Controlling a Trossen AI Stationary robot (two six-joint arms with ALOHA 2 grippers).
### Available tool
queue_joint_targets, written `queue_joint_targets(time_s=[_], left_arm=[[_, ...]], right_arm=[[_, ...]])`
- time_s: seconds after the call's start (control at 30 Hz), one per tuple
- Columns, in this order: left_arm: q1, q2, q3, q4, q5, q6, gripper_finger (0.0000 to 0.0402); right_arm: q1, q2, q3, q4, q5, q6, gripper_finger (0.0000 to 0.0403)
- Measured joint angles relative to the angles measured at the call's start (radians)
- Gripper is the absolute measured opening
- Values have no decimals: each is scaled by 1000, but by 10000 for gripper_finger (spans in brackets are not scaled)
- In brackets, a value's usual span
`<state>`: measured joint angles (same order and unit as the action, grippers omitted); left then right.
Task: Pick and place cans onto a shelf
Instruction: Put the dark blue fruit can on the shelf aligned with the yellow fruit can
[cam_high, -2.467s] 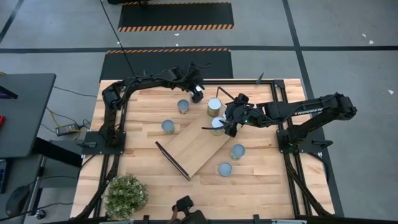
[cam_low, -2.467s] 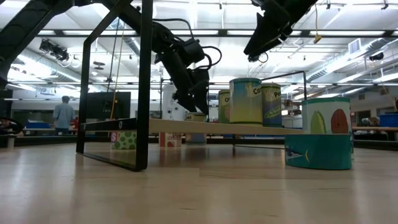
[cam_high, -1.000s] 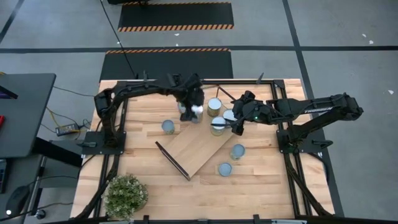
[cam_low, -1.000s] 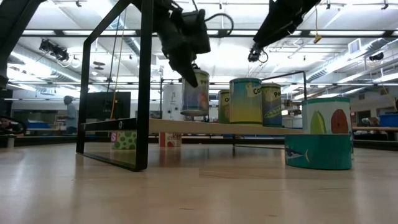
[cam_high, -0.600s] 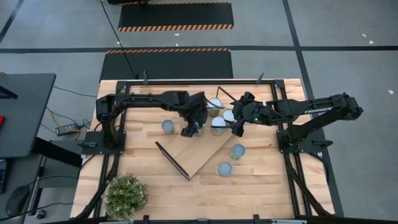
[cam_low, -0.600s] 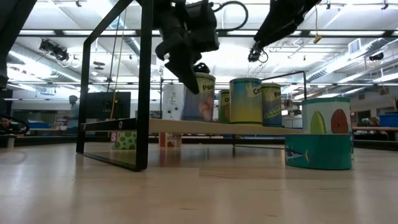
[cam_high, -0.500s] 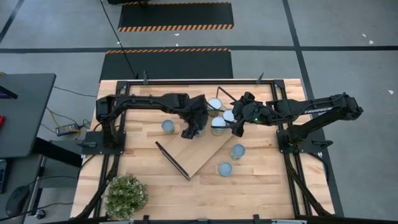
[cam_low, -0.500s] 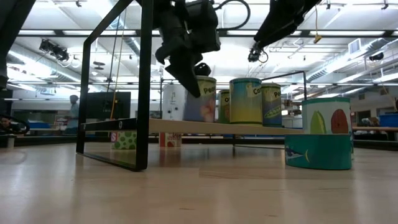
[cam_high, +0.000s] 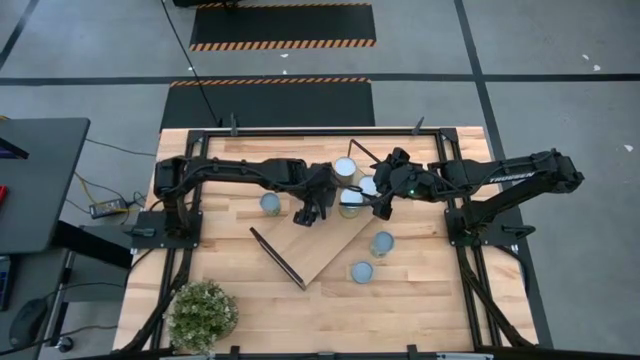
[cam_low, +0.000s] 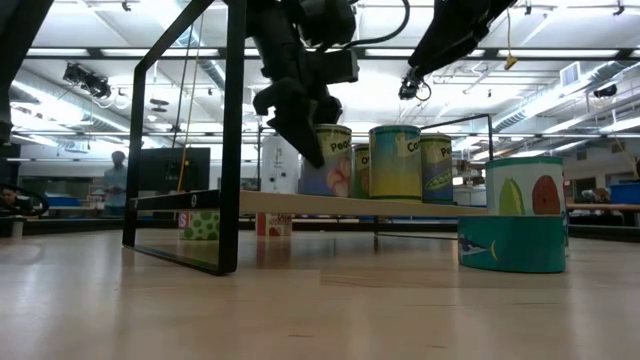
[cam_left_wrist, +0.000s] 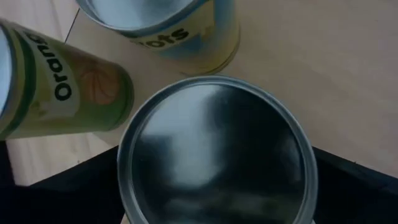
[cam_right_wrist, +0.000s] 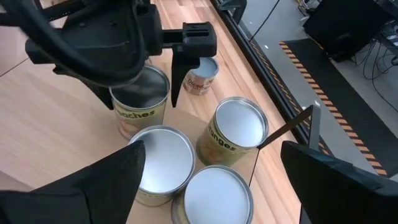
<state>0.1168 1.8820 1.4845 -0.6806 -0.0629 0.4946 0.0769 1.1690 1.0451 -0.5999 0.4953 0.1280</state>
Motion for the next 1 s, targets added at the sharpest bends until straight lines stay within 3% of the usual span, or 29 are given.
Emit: queue_joint_targets(time_s=[0.5,1.0], left_arm=[[-34,-6,0,-4,-184,70,392],[-29,-6,0,14,-132,35,392]], right_arm=[[0,0,0,0,0,0,382],[0,0,0,8,0,0,382]])
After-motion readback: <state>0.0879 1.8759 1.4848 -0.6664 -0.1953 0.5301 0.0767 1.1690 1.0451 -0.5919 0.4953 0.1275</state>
